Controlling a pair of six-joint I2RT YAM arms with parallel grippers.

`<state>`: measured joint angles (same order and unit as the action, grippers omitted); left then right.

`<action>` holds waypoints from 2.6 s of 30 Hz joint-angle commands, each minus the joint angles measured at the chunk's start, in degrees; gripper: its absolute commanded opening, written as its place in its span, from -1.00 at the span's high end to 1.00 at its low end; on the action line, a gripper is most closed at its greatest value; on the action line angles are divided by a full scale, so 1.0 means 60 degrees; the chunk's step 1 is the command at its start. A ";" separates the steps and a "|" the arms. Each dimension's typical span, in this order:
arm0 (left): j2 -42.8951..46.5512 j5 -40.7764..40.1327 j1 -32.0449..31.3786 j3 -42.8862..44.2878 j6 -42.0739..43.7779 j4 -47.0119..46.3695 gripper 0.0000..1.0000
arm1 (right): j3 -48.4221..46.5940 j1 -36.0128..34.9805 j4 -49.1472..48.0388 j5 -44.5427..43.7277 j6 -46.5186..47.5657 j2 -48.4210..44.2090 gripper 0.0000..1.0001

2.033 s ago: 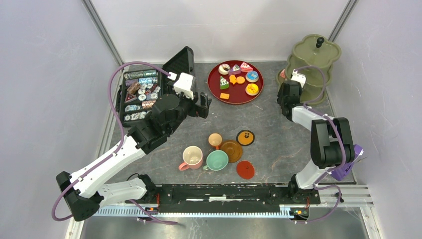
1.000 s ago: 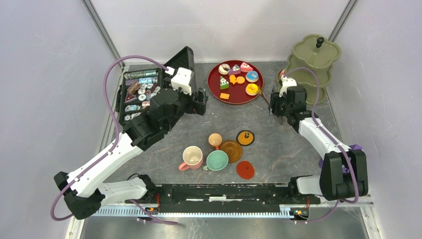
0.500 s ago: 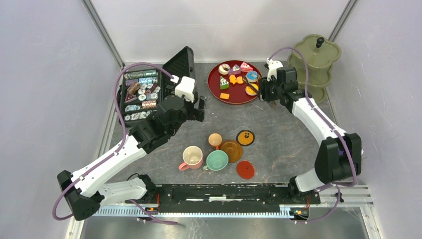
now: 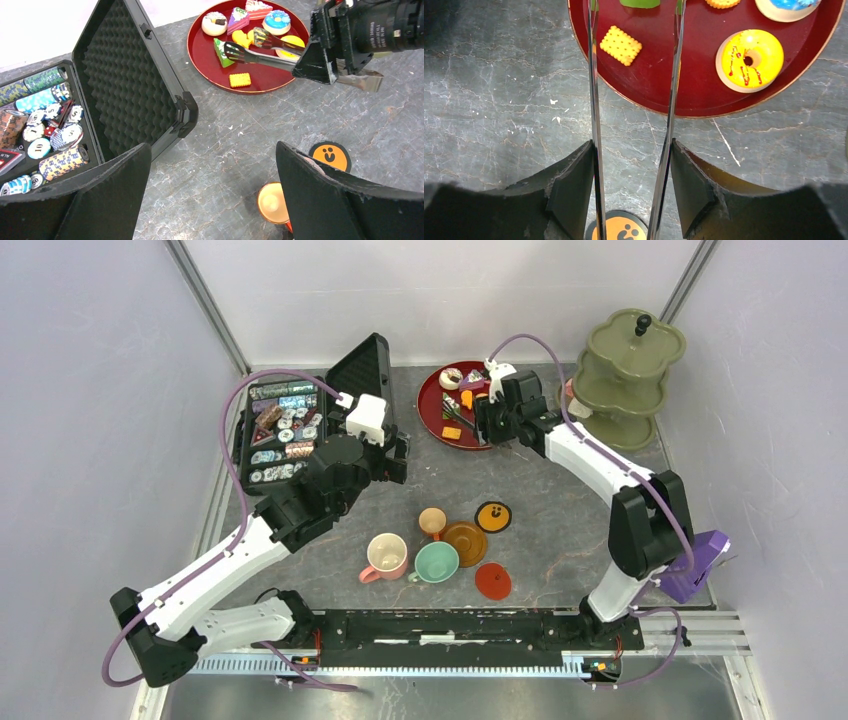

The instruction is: Serve the afternoon tea

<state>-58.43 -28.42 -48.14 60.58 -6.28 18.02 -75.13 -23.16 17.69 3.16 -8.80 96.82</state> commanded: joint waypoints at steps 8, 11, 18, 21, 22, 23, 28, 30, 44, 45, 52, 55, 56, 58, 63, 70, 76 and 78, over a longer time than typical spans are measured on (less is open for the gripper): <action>0.0129 0.0065 -0.0055 0.0055 0.0271 -0.0400 -1.00 | -0.1182 -0.0263 -0.0617 -0.0678 -0.0226 0.0914 -0.25; 0.0164 0.0058 -0.0055 0.0041 0.0286 -0.0396 -1.00 | -0.1449 -0.0325 -0.0532 -0.0629 -0.0206 0.1227 -0.24; 0.0144 0.0043 -0.0050 0.0041 0.0300 -0.0396 -1.00 | -0.1896 -0.0569 -0.0459 -0.0809 -0.0159 0.1679 -0.23; 0.0148 0.0063 -0.0058 0.0042 0.0300 -0.0396 -1.00 | -0.2002 -0.0662 -0.0395 -0.0986 -0.0078 0.1818 -0.23; 0.0154 0.0065 -0.0052 0.0041 0.0300 -0.0396 -1.00 | -0.2020 -0.0690 -0.0383 -0.1042 -0.0057 0.1859 -0.23; 0.0155 0.0065 -0.0048 0.0041 0.0300 -0.0397 -1.00 | -0.2015 -0.0710 -0.0377 -0.1067 -0.0036 0.1901 -0.23; 0.0121 0.0088 -0.0048 0.0041 0.0300 -0.0384 -1.00 | -0.2132 -0.0799 -0.0231 -0.1224 0.0018 0.2097 -0.22; 0.0115 0.0094 -0.0053 0.0042 0.0293 -0.0381 -1.00 | -0.2127 -0.0835 -0.0220 -0.1334 0.0064 0.2130 -0.22; 0.0123 0.0149 -0.0056 0.0041 0.0286 -0.0381 -1.00 | -0.2136 -0.1032 -0.0245 -0.1687 0.0177 0.2305 -0.01; 0.0115 0.0145 -0.0057 0.0041 0.0271 -0.0381 -1.00 | -0.2162 -0.1033 -0.0210 -0.1684 0.0179 0.2332 -0.06; 0.0115 0.0167 -0.0053 0.0041 0.0256 -0.0381 -1.00 | -0.2185 -0.1098 -0.0161 -0.1836 0.0246 0.2384 -0.06; 0.0119 0.0149 -0.0050 0.0041 0.0256 -0.0382 -1.00 | -0.2124 -0.1135 -0.0227 -0.1980 0.0293 0.2280 0.03; 0.0115 0.0151 -0.0048 0.0041 0.0256 -0.0382 -1.00 | -0.2123 -0.1134 -0.0220 -0.2010 0.0294 0.2253 0.09; 0.0123 0.0167 -0.0061 0.0041 0.0256 -0.0381 -1.00 | -0.2076 -0.1150 -0.0246 -0.2070 0.0312 0.2138 0.21; 0.0132 0.0167 -0.0050 0.0041 0.0256 -0.0383 -1.00 | -0.1914 -0.1164 -0.0265 -0.2052 0.0386 0.1723 0.34; 0.0130 0.0231 -0.0043 0.0045 0.0223 -0.0367 -1.00 | -0.1396 -0.1158 -0.0277 -0.1943 0.0540 0.0730 0.48; 0.0144 0.0356 -0.0048 0.0099 0.0141 -0.0324 -1.00 | 0.0183 -0.1128 -0.0397 -0.2086 0.1005 -0.1094 0.47; 0.0196 0.0408 -0.0052 0.0114 0.0112 -0.0308 -1.00 | 0.0689 -0.1095 -0.0109 -0.2447 0.1199 -0.1707 0.47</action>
<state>-58.43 -26.89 -48.14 60.55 -6.31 17.89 -75.11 -29.89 17.67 -8.19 -4.60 94.48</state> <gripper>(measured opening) 0.997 0.395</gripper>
